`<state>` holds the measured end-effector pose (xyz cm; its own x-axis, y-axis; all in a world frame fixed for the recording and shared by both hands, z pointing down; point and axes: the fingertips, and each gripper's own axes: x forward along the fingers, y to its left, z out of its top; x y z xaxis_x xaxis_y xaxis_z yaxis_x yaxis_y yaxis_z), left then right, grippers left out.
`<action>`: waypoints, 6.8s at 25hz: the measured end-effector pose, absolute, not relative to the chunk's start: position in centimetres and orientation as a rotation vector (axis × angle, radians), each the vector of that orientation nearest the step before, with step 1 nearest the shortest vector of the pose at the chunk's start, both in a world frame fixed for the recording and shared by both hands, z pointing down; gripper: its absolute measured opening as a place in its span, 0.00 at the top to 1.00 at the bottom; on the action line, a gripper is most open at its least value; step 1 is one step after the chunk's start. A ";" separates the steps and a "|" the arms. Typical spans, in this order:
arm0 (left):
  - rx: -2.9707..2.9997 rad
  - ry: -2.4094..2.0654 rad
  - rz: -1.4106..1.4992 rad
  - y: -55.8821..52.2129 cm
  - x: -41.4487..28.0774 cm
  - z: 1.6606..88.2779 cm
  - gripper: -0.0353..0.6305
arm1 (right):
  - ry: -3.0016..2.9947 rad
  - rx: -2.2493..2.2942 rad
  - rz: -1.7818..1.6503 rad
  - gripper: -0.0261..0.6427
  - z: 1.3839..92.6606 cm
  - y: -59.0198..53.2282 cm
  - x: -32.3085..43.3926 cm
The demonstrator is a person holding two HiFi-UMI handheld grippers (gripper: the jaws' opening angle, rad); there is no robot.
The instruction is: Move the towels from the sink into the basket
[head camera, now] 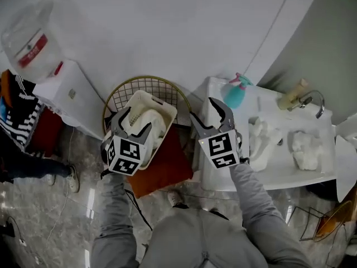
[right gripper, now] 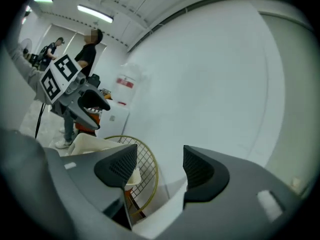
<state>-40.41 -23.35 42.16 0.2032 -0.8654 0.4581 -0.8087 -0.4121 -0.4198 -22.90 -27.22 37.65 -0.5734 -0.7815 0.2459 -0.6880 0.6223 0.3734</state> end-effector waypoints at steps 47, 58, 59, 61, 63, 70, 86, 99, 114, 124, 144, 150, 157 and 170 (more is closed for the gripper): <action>-2.728 0.965 -1.251 -18.9 12.5 51.8 0.30 | -2.222 1.166 0.170 0.41 50.4 -17.4 27.0; -2.589 1.042 -1.439 -20.3 12.5 54.9 0.29 | -2.144 0.830 0.096 0.41 56.0 -23.7 25.5; -2.559 1.054 -1.487 -20.3 12.5 55.4 0.28 | -2.139 0.780 0.077 0.40 56.7 -24.1 25.3; -2.515 1.077 -1.593 -20.4 12.6 56.5 0.27 | -2.128 0.672 0.034 0.37 58.0 -24.9 24.7; -2.502 1.116 -1.683 -20.3 12.8 57.4 0.26 | -2.115 0.561 -0.008 0.36 59.2 -25.7 24.1; -2.373 1.207 -1.989 -21.0 13.1 60.8 0.22 | -2.077 0.254 -0.137 0.35 63.4 -29.0 22.0; -2.044 1.085 -2.385 -22.7 12.0 65.9 0.21 | -2.066 0.070 -0.027 0.35 69.6 -30.5 19.4; -2.040 1.093 -2.364 -22.3 12.1 66.7 0.49 | -2.087 0.007 0.048 0.65 70.0 -29.3 19.2; -2.221 1.376 -2.098 -21.1 12.2 62.0 0.67 | -2.293 0.249 0.129 0.77 62.7 -30.1 22.0; -2.135 1.810 -1.752 -20.4 10.3 51.9 0.67 | -2.522 0.341 0.003 0.77 51.5 -29.2 21.1; -1.716 2.401 -1.398 -9.3 -11.2 38.3 0.66 | -2.775 0.218 -0.240 0.76 38.0 -20.8 0.3; -1.661 2.482 -1.317 -5.2 -21.2 37.2 0.66 | -2.794 0.214 -0.256 0.76 37.1 -17.1 -9.9; -1.659 2.516 -1.253 -2.1 -30.5 36.7 0.66 | -2.802 0.245 -0.278 0.76 36.3 -14.2 -19.1; -1.777 2.584 -1.109 -7.3 -39.5 40.3 0.66 | -2.753 0.317 -0.230 0.76 39.0 -18.1 -28.7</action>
